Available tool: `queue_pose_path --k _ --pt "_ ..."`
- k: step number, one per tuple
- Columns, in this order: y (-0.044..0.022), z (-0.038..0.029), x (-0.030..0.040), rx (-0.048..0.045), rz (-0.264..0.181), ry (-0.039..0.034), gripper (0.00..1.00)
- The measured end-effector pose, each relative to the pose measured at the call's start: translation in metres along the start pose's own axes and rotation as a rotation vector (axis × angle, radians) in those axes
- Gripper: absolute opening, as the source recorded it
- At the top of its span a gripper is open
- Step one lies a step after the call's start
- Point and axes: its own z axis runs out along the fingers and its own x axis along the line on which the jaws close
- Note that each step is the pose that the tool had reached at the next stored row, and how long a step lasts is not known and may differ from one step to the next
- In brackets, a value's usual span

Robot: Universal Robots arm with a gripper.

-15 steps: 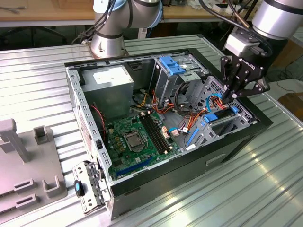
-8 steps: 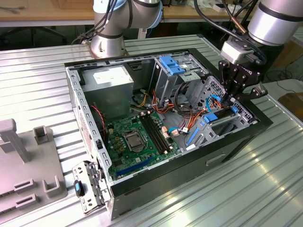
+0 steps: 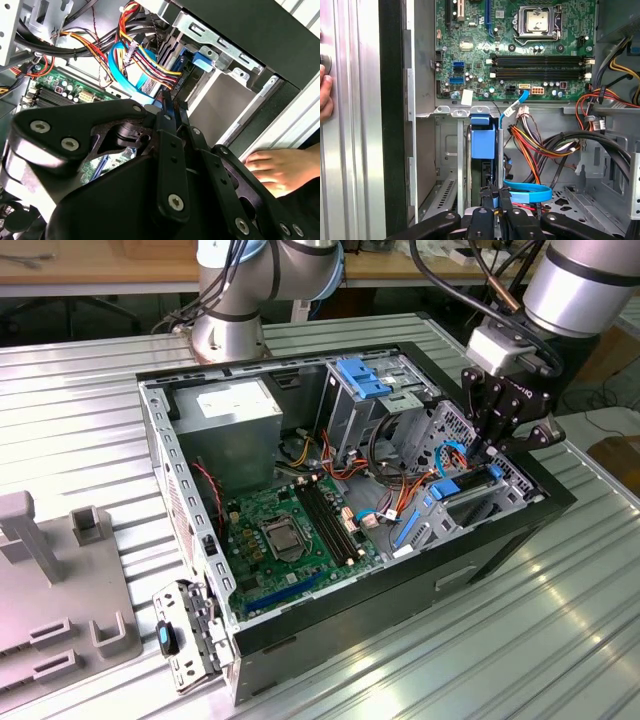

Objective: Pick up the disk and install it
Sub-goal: 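Insert the second disk wire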

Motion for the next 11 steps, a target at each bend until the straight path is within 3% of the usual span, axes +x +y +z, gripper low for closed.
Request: queue_pose_path --k 11 --pt "0.0015 0.0025 0.0025 0.0011 0.002 0.0003 0.16"
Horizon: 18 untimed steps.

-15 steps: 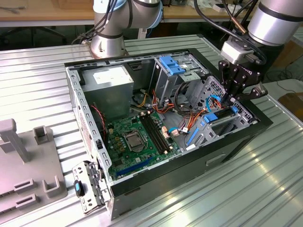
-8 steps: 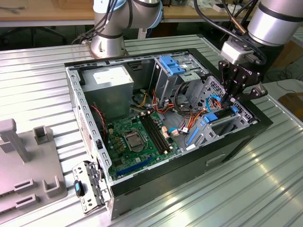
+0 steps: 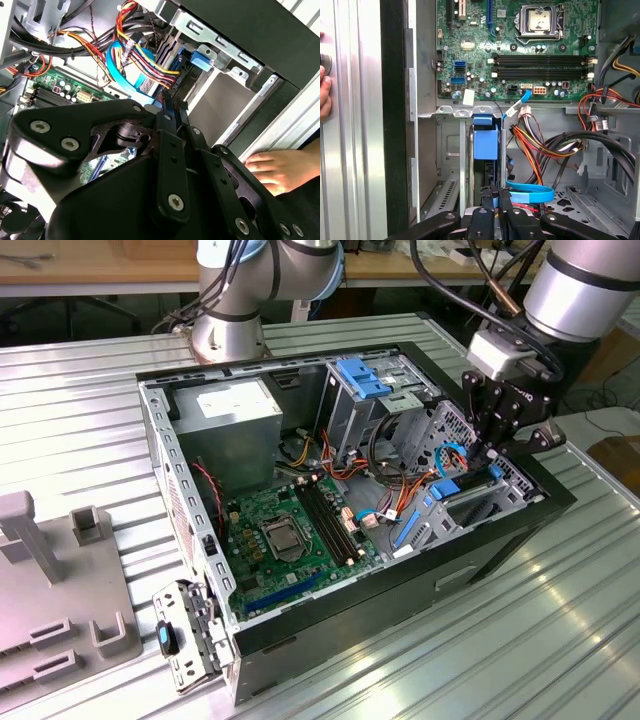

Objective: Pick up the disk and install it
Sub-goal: 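Insert the second disk wire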

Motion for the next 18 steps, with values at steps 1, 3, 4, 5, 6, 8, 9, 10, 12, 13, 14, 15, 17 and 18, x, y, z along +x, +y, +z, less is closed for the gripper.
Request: queue_pose_path --k 1,3,4,5,6,8,9,10,12,13,14,15,17,18 --pt "0.0008 0.0004 0.0000 0.0000 0.002 0.0000 0.16" --pt "0.0014 0.0014 -0.0001 -0.0002 0.007 0.0004 0.16" --pt "0.0015 0.0019 0.0000 -0.0002 0.007 0.0002 0.16" --pt "0.0016 0.0022 0.0006 -0.0002 0.008 -0.0026 0.16" --pt "0.0016 0.0027 0.0015 -0.0002 0.008 -0.0086 0.16" --pt "0.0012 0.0034 0.0027 -0.0003 0.009 -0.0164 0.16" --pt "0.0007 0.0040 0.0047 -0.0003 0.009 -0.0282 0.16" --pt "0.0003 0.0042 0.0072 -0.0011 0.012 -0.0593 0.16" --pt "0.0003 0.0048 0.0074 -0.0012 0.012 -0.0609 0.16" --pt "0.0003 0.0051 0.0075 -0.0012 0.012 -0.0608 0.16" --pt "0.0002 0.0061 0.0078 -0.0012 0.012 -0.0611 0.16" --pt "0.0001 0.0071 0.0081 -0.0012 0.012 -0.0613 0.16" --pt "-0.0004 0.0089 0.0084 -0.0012 0.012 -0.0620 0.16" --pt "-0.0006 0.0096 0.0084 -0.0012 0.011 -0.0623 0.16"
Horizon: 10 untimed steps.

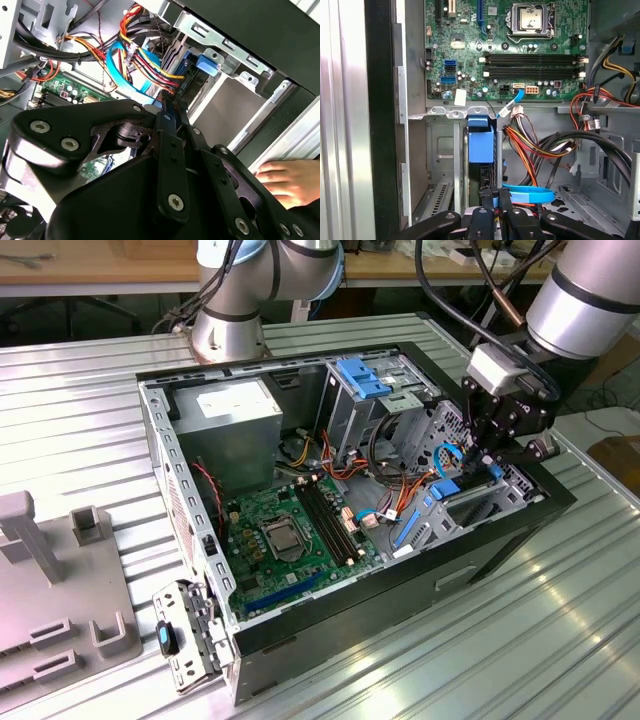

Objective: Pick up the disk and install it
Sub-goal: 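Insert the second disk wire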

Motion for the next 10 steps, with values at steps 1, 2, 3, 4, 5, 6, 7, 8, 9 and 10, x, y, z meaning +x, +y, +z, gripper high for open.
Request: queue_pose_path --k 1,2,3,4,5,6,7,8,9,10 --pt "0.0001 0.0011 0.0004 0.0000 0.000 -0.0010 0.16" --pt "0.0001 0.0019 0.0007 -0.0001 -0.001 -0.0023 0.16" --pt "0.0001 0.0027 0.0012 -0.0001 -0.001 -0.0045 0.16" --pt "0.0001 0.0030 0.0016 -0.0001 -0.002 -0.0058 0.16" --pt "0.0002 0.0032 0.0022 0.0000 -0.002 -0.0070 0.16" --pt "0.0002 0.0037 0.0033 0.0000 -0.002 -0.0080 0.16" --pt "0.0002 0.0042 0.0038 0.0000 -0.002 -0.0081 0.16" --pt "0.0002 0.0045 0.0040 -0.0001 -0.002 -0.0078 0.16" --pt "0.0002 0.0047 0.0041 -0.0001 -0.002 -0.0077 0.16" --pt "0.0003 0.0053 0.0042 -0.0001 -0.002 -0.0079 0.16"
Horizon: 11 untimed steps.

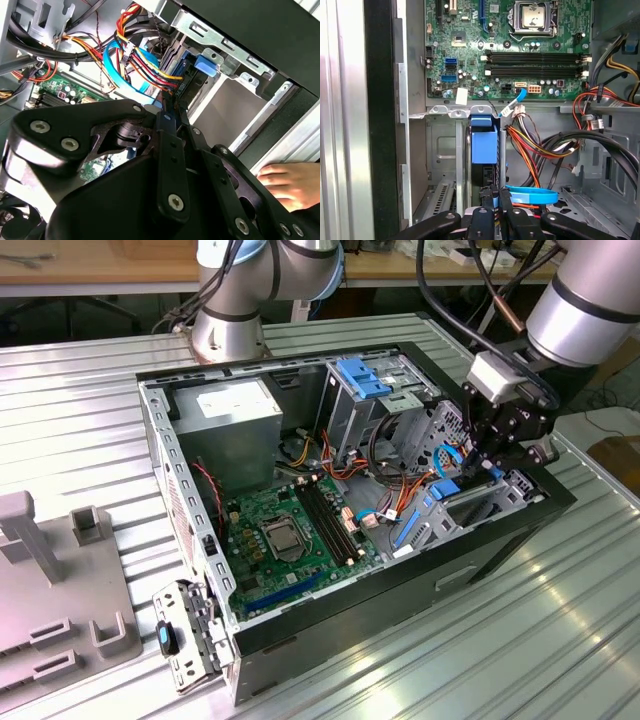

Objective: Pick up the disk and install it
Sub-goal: 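Insert the second disk wire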

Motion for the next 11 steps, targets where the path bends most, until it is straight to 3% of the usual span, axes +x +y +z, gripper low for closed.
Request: queue_pose_path --k 11 --pt "-0.0001 -0.0017 -0.0001 0.0000 0.000 -0.0002 0.16"
